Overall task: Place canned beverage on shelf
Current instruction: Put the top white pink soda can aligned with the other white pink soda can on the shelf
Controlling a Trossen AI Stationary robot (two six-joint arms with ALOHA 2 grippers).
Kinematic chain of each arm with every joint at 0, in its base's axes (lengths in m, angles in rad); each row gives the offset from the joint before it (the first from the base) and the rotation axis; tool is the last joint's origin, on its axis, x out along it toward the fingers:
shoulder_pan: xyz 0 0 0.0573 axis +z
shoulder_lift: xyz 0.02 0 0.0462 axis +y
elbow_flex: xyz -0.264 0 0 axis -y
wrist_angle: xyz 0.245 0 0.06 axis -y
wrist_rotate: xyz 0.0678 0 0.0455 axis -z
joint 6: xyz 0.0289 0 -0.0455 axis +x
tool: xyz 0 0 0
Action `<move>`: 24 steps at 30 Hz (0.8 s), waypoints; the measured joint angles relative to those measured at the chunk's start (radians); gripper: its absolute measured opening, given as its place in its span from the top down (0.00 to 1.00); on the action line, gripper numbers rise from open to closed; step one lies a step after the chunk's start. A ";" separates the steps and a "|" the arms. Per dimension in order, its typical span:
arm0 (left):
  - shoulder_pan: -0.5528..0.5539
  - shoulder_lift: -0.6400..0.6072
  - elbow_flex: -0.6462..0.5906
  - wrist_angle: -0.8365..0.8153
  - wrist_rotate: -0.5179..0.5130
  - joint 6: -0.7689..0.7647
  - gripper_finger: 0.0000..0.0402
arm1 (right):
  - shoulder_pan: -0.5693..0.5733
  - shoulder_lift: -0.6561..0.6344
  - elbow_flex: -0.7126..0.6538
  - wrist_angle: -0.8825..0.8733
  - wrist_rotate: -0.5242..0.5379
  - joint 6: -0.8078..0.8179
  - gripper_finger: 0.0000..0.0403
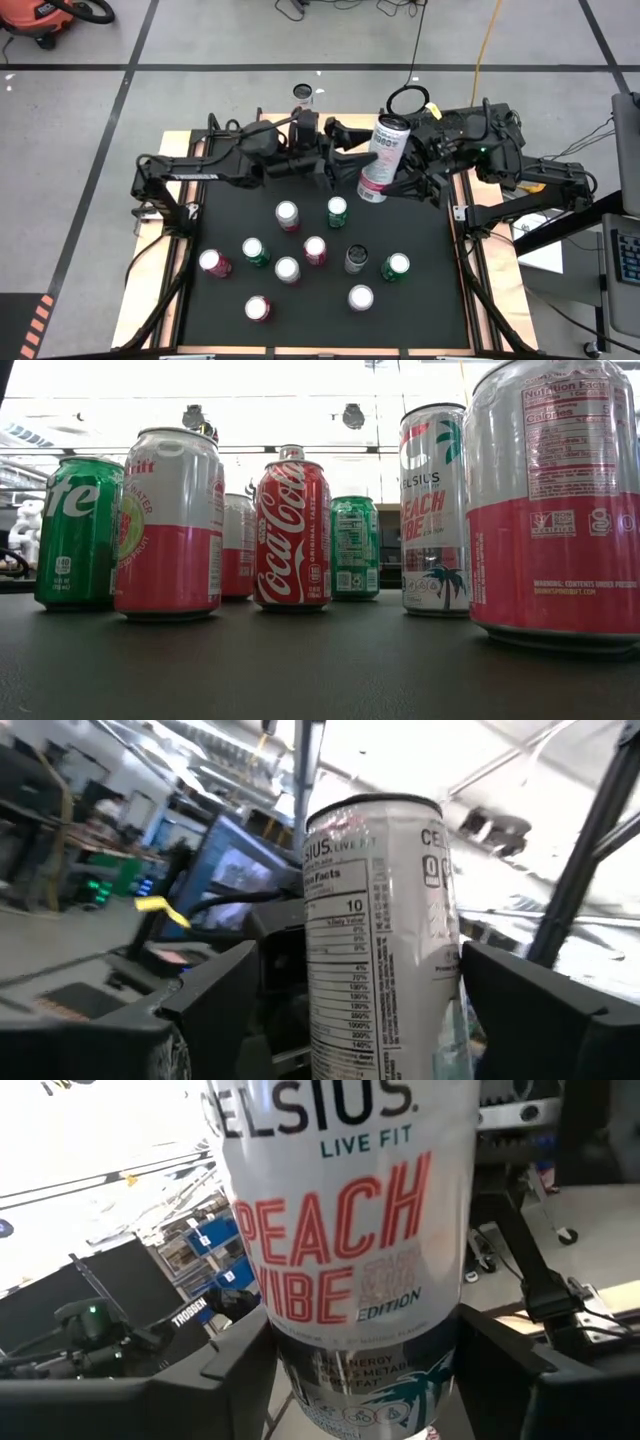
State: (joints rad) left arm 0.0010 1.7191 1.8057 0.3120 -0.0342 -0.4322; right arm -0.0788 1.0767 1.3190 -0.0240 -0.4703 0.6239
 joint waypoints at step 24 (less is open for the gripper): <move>-0.053 -0.080 0.000 -0.178 -0.305 0.110 0.17 | 0.000 0.000 0.000 -0.158 0.179 -0.133 0.44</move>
State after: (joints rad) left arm -0.0520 1.6386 1.8061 0.1342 -0.3397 -0.3225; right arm -0.0792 1.0763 1.3186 -0.1816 -0.2909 0.4912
